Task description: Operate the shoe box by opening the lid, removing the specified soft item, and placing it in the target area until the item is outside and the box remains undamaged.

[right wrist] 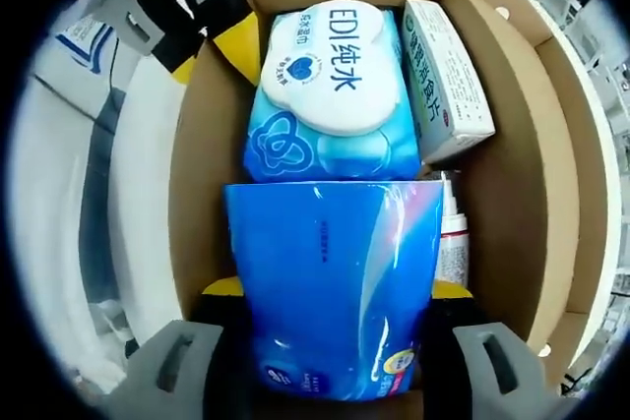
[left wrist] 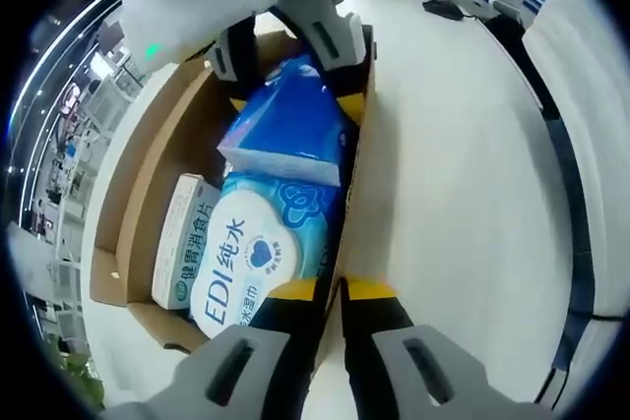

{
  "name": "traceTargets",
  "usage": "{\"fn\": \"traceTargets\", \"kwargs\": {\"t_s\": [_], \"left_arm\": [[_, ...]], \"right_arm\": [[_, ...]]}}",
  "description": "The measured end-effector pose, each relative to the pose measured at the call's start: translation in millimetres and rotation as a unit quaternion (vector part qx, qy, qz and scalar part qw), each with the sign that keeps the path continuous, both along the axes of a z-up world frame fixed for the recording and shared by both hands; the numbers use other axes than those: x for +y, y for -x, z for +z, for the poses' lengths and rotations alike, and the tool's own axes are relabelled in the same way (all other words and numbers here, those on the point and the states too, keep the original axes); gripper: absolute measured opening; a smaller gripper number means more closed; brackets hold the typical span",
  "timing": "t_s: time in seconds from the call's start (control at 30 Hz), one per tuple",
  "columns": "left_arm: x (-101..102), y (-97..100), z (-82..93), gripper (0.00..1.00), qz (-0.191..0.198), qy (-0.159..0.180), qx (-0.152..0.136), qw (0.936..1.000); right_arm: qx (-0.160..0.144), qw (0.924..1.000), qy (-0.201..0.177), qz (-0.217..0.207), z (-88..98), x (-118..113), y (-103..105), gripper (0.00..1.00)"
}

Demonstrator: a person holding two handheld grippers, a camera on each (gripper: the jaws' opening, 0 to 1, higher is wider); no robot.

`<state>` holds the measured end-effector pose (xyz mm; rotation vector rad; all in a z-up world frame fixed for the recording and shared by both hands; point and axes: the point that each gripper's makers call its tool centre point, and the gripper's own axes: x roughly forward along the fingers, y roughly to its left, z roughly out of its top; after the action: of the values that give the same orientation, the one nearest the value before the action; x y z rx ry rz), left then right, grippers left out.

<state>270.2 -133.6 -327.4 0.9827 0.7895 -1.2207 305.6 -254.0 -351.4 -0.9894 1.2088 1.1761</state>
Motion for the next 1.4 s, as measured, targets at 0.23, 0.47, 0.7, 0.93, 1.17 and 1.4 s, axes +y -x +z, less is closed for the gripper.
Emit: {"fn": "traceTargets", "kwargs": {"t_s": [0.23, 0.47, 0.7, 0.93, 1.17, 1.4], "left_arm": [[0, -0.2, -0.1, 0.07, -0.001, -0.001, 0.001, 1.0000], [0, -0.9, -0.7, 0.07, -0.002, -0.002, 0.001, 1.0000], [0, 0.0, -0.9, 0.07, -0.002, -0.001, 0.001, 1.0000], [0, -0.3, -0.6, 0.07, -0.003, -0.003, 0.000, 1.0000], [0, 0.1, -0.5, 0.07, -0.005, -0.003, 0.000, 1.0000], [0, -0.1, -0.4, 0.07, -0.006, -0.004, -0.002, 1.0000]], "right_arm": [[-0.003, 0.9999, -0.011, 0.007, 5.8, 0, 1, 0.65], [-0.007, 0.9993, -0.035, 0.012, 13.9, 1, 1, 0.64], [-0.008, 0.9993, -0.034, 0.012, 14.6, 1, 4, 0.64], [-0.020, 0.9981, -0.058, 0.011, 36.8, 11, -1, 0.64], [-0.016, 0.9987, -0.039, 0.028, 37.5, 4, 3, 0.64], [-0.026, 0.9987, -0.033, 0.030, 45.6, 3, 4, 0.64]]}}
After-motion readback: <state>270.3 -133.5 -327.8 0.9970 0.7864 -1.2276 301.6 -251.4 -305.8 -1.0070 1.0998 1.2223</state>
